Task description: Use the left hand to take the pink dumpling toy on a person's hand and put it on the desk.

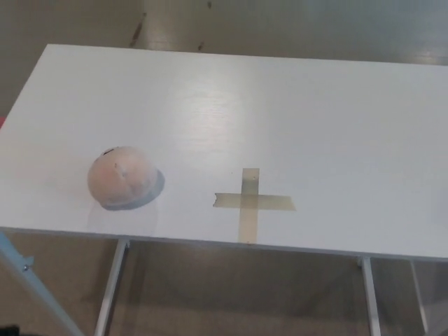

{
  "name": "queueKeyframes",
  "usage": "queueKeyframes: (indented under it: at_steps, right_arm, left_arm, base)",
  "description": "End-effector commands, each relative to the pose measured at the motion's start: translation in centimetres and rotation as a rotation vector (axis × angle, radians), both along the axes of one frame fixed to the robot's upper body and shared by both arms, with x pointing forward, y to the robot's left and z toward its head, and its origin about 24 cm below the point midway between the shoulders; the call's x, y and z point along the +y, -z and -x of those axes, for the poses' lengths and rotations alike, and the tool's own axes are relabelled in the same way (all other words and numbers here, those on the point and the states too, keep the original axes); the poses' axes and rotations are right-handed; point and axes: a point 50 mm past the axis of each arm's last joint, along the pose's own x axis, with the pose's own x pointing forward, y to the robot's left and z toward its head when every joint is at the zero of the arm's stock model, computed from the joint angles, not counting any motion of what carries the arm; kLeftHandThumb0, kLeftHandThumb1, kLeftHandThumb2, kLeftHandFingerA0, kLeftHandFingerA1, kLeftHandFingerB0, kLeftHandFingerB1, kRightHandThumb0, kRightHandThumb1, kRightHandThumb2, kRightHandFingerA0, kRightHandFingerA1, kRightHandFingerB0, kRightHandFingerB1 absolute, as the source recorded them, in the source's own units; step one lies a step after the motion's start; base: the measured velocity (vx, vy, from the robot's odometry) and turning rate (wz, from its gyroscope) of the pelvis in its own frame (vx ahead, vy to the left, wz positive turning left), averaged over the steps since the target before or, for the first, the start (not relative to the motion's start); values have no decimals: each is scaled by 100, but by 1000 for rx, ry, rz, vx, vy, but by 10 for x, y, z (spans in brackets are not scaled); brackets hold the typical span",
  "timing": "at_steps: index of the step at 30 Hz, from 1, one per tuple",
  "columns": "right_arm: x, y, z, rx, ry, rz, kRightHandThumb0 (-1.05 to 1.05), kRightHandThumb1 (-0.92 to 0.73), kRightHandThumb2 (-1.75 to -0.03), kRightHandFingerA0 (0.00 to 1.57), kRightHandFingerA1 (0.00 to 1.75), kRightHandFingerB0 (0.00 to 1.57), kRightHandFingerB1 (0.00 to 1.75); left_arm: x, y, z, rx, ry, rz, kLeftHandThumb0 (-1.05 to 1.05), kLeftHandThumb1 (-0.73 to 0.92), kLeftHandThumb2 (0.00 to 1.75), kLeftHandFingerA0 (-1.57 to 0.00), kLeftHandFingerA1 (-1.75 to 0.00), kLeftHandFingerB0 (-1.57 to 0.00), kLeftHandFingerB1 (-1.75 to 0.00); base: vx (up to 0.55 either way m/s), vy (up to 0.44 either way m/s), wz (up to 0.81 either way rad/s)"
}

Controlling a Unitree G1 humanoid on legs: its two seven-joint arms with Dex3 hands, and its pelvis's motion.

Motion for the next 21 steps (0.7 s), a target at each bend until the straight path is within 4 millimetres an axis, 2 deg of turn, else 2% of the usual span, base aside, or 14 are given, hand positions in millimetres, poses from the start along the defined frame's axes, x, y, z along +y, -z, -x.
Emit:
queueKeyframes:
  at_steps: [1, 2, 3, 5, 6, 7, 8, 9, 11, 12, 15, 18, 19, 21]
  right_arm:
    - [3, 14, 42, 56, 33, 76, -23, -69, -60, 70, 47, 58, 44]
    - [2, 15, 44, 57, 39, 80, -23, -69, -60, 70, 47, 58, 44]
    - [2, 15, 46, 58, 43, 81, -23, -69, -60, 70, 47, 58, 44]
    - [3, 17, 51, 62, 48, 81, -23, -69, -60, 70, 47, 58, 44]
    - [3, 19, 60, 75, 51, 80, -24, -69, -60, 70, 47, 58, 44]
    - [3, 20, 66, 85, 52, 79, -24, -69, -60, 70, 47, 58, 44]
    - [2, 22, 79, 106, 58, 74, -25, -69, -60, 69, 47, 58, 44]
    - [1, 24, 94, 128, 64, 68, -25, -69, -60, 69, 47, 58, 44]
    - [1, 26, 108, 149, 75, 58, -26, -69, -60, 68, 46, 58, 43]
    - [1, 27, 120, 164, 81, 50, -28, -70, -60, 67, 46, 56, 42]
    - [1, 28, 132, 179, 85, 42, -28, -70, -60, 66, 46, 55, 42]
    - [-1, 27, 131, 167, 102, 44, -29, -70, -60, 67, 46, 53, 41]
    - [-1, 26, 131, 168, 100, 46, -29, -70, -60, 67, 46, 53, 41]
    - [-1, 27, 132, 169, 94, 49, -29, -70, -60, 67, 46, 53, 41]
  left_arm:
    - [4, 128, 2, 333, -301, -118, -55, 54, 85, -54, -54, -41, -49]
    - [5, 134, -4, 388, -281, -141, -55, 54, 85, -54, -54, -41, -49]
    - [5, 137, -7, 414, -278, -151, -50, 63, 60, -61, -41, -47, -36]
    - [7, 152, -17, 478, -331, -158, -51, 62, 60, -58, -40, -42, -35]
    - [7, 159, -14, 509, -363, -156, -57, 52, 82, -48, -51, -36, -46]
    - [8, 163, -10, 529, -383, -156, -57, 52, 82, -48, -51, -36, -46]
    - [10, 172, 0, 567, -418, -173, -54, 64, 60, -49, -37, -39, -34]
    - [11, 180, 11, 607, -453, -197, -54, 64, 60, -49, -37, -39, -34]
    - [14, 187, 30, 642, -409, -300, -57, 71, 60, -42, -34, -33, -31]
    - [18, 190, 47, 672, -355, -369, -64, 68, 92, -29, -46, -22, -42]
    - [24, 190, 64, 718, -308, -388, -65, 70, 94, -27, -45, -19, -41]
    - [31, 187, 68, 733, -432, -224, -66, 73, 95, -24, -44, -18, -41]
    - [31, 188, 71, 732, -466, -201, -61, 86, 66, -33, -33, -26, -29]
    - [30, 190, 75, 732, -513, -167, -61, 86, 66, -33, -33, -26, -29]
  base:
    - [0, 0, 0]
    - [0, 0, 0]
    - [0, 0, 0]
    - [0, 0, 0]
    - [0, 0, 0]
    - [0, 0, 0]
    - [0, 0, 0]
    - [0, 0, 0]
    - [0, 0, 0]
    - [0, 0, 0]
    - [0, 0, 0]
    - [0, 0, 0]
    - [0, 0, 0]
    - [0, 0, 0]
